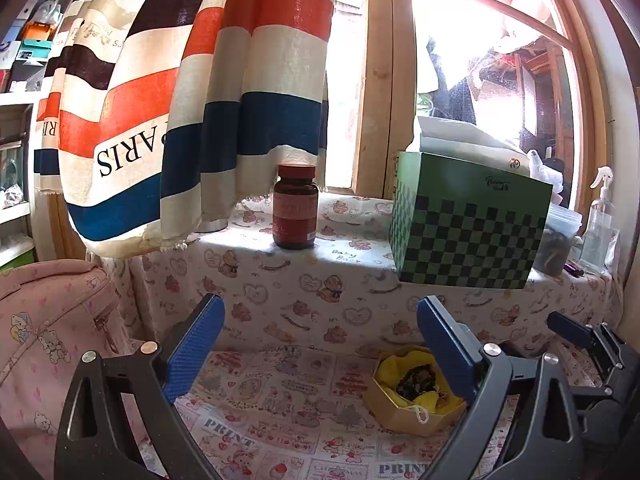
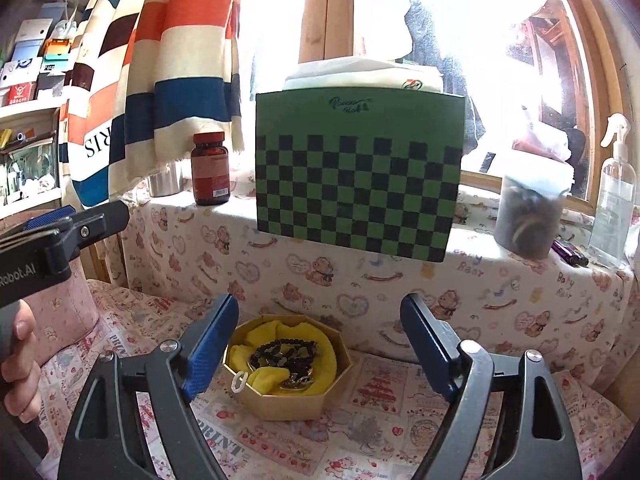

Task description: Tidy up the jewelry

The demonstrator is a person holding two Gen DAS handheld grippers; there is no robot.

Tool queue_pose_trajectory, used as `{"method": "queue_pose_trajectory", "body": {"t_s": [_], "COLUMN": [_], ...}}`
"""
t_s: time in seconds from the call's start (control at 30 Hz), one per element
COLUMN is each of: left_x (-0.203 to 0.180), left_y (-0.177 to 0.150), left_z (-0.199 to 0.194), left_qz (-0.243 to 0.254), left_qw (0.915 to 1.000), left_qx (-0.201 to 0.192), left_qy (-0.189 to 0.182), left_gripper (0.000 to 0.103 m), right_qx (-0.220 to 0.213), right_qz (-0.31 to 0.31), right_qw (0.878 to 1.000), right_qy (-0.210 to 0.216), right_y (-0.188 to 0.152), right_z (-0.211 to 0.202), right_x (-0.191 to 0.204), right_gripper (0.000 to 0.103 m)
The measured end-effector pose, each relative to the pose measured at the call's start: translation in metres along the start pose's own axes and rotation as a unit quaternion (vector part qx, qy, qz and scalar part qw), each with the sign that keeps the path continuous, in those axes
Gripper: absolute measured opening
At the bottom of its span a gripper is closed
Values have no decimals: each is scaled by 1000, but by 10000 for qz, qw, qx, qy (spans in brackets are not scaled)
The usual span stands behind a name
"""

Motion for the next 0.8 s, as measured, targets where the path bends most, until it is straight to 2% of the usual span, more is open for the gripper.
{"method": "queue_pose_trajectory", "body": {"t_s": [0.3,0.4,0.47,0.53,0.67,0.77,0.8], "left_x": [-30,-41,-49,-60,-75,-82,-83], "left_y": [-5,-13,-22,-30,-42,-51,-54], "left_z": [-4,-1,2,5,10,12,13], "left_qz": [286,100,7,130,440,384,373], "left_qw": [9994,9993,9987,9981,9977,9964,9966], "left_qx": [-23,60,186,273,271,294,295], "left_qy": [-168,-356,-469,-532,-444,-697,-667], "left_gripper": [100,100,100,100,100,100,100], "right_qx": [-202,-249,-258,-261,-253,-156,-136], "right_qz": [439,516,531,503,564,688,665], "right_qw": [9988,9984,9982,9984,9980,9975,9976], "right_qy": [63,-3,-45,-81,-114,-97,-113], "right_y": [6,0,-7,-13,-27,-38,-40], "right_z": [-34,-38,-39,-37,-32,-26,-25], "right_x": [-52,-66,-75,-80,-91,-97,-98], "right_gripper": [85,85,86,86,86,86,86]}}
Point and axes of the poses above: each gripper's, at about its wrist camera, not at the fingertips, and z roughly the way its jaws point, x to its left, y to its top, the point moved 9 cm from there along z, roughly the way its jaws point, and after that the axes turned 9 degrees about -y, right-handed, at the moved point
